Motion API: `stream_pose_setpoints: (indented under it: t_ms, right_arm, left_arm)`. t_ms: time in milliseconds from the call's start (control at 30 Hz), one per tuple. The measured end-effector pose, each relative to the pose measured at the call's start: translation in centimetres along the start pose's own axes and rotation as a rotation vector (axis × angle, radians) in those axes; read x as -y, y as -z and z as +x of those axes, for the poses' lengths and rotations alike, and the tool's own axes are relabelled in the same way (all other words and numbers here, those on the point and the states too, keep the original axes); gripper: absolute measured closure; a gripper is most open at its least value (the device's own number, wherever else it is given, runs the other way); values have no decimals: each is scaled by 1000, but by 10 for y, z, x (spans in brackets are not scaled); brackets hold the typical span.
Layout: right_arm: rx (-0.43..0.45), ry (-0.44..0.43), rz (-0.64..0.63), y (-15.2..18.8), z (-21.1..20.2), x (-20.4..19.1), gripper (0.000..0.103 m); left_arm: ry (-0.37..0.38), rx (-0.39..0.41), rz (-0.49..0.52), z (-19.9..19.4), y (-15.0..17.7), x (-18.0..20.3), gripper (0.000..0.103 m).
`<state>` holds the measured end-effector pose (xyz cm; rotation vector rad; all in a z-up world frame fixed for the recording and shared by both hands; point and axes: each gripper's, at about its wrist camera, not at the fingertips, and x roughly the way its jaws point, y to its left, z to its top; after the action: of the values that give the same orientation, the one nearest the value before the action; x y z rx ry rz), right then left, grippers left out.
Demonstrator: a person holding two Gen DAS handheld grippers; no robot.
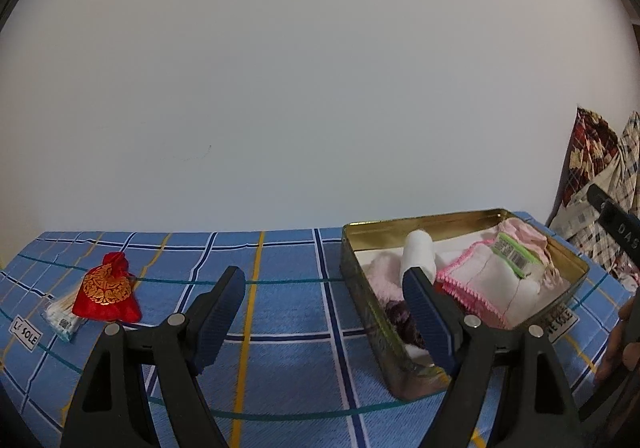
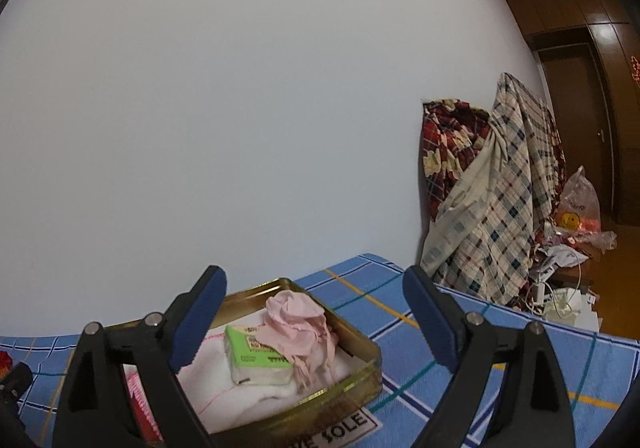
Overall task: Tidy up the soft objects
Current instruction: 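Move both tools away from the tin toward the red pouch and cotton swabs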
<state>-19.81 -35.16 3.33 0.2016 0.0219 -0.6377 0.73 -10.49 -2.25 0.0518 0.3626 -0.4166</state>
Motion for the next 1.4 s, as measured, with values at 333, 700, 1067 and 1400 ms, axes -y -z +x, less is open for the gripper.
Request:
stream_pose_setpoints:
  t_ms: [333,700,1067,1400]
  right_arm:
    - [-8,-4,-11,4,-21,-7,11]
    - [-38,-117,-103,16,-44,-53,11]
    - [-62,-260,-156,35,-75,-123,11]
    - [-102,-354,-167,51,-83,-179,11]
  left_arm:
    - [4,-19,-10,-6,3,-14,20]
    - [-44,-26,-5,-11,5,-50,20]
    - [-146,-49,-77,-9,8,-124,20]
    - [-200,-62,-104,-9,11,-165,20]
